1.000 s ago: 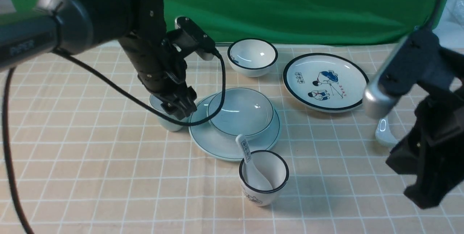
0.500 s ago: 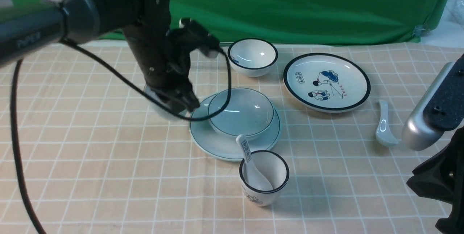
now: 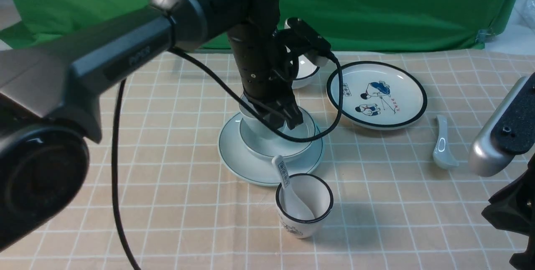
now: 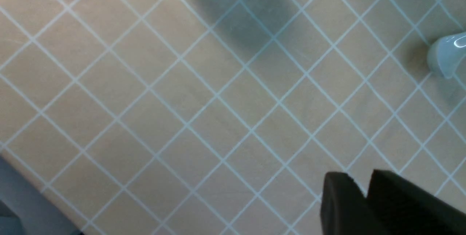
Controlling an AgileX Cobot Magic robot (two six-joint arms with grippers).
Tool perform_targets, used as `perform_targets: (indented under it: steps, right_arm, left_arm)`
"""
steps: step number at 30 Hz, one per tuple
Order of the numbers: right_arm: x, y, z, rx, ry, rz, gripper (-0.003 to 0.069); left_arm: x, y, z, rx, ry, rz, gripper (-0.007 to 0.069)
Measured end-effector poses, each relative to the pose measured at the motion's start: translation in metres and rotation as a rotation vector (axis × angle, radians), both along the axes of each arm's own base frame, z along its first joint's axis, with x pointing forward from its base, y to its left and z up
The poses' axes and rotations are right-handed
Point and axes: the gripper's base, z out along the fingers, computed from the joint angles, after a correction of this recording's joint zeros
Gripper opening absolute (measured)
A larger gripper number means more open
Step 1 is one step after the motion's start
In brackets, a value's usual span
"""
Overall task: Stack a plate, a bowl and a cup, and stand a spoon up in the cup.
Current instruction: Use the left arm to put the blue teacup into the blue rice bowl in the middle
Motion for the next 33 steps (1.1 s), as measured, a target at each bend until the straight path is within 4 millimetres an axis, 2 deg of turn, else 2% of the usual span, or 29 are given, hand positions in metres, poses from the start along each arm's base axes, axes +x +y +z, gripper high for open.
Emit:
perform_targets:
  steps: [7,13,16,19,20,21,24,26,27,29,31,32,33]
  right_arm:
    - [0.002,0.001,0.001,0.016,-0.02,-0.006,0.0156]
    - [0.002,0.001,0.001,0.027,-0.019,-0.033,0.0185]
    - [0.005,-0.001,0.002,0.041,-0.033,-0.12,0.0297]
    - [0.016,-0.002,-0.002,0.029,-0.061,-0.21,0.0427]
    - [0.019,-0.002,-0.003,0.025,-0.062,-0.218,0.0441]
    - [0.027,-0.001,-0.008,0.025,-0.054,-0.257,0.0471]
    - [0.054,-0.004,-0.026,0.004,-0.013,-0.36,0.0493]
    - [0.064,-0.007,-0.033,-0.003,0.001,-0.396,0.0492]
    - [0.08,-0.014,-0.045,-0.001,0.028,-0.463,0.0491]
    - [0.104,-0.026,-0.062,0.045,0.081,-0.572,0.0491]
    - [0.123,-0.036,-0.072,0.101,0.105,-0.65,0.0491]
    - [0.14,-0.045,-0.083,0.134,0.128,-0.711,0.0491]
    - [0.152,-0.049,-0.087,0.162,0.128,-0.743,0.0491]
  left_arm:
    - [0.007,-0.005,-0.019,0.009,0.024,0.0,0.0043]
    - [0.008,-0.006,-0.022,0.0,0.024,0.001,0.0069]
    - [0.009,-0.007,-0.026,0.006,0.026,0.0,0.0155]
    - [0.01,-0.007,-0.026,0.005,0.028,0.01,0.0274]
    - [0.01,-0.007,-0.027,0.006,0.029,0.01,0.0282]
    - [0.009,-0.006,-0.024,0.0,0.027,0.031,0.0342]
    - [0.006,-0.004,-0.009,-0.016,0.015,0.062,0.0465]
    - [0.004,-0.003,-0.002,-0.023,0.009,0.075,0.0491]
    - [0.0,-0.001,0.013,-0.046,-0.009,0.101,0.0514]
    - [-0.009,0.003,0.043,-0.108,-0.039,0.154,0.0509]
    - [-0.019,0.008,0.071,-0.171,-0.066,0.191,0.0472]
    - [-0.033,0.014,0.099,-0.234,-0.09,0.223,0.0414]
    - [-0.042,0.018,0.116,-0.272,-0.105,0.232,0.0372]
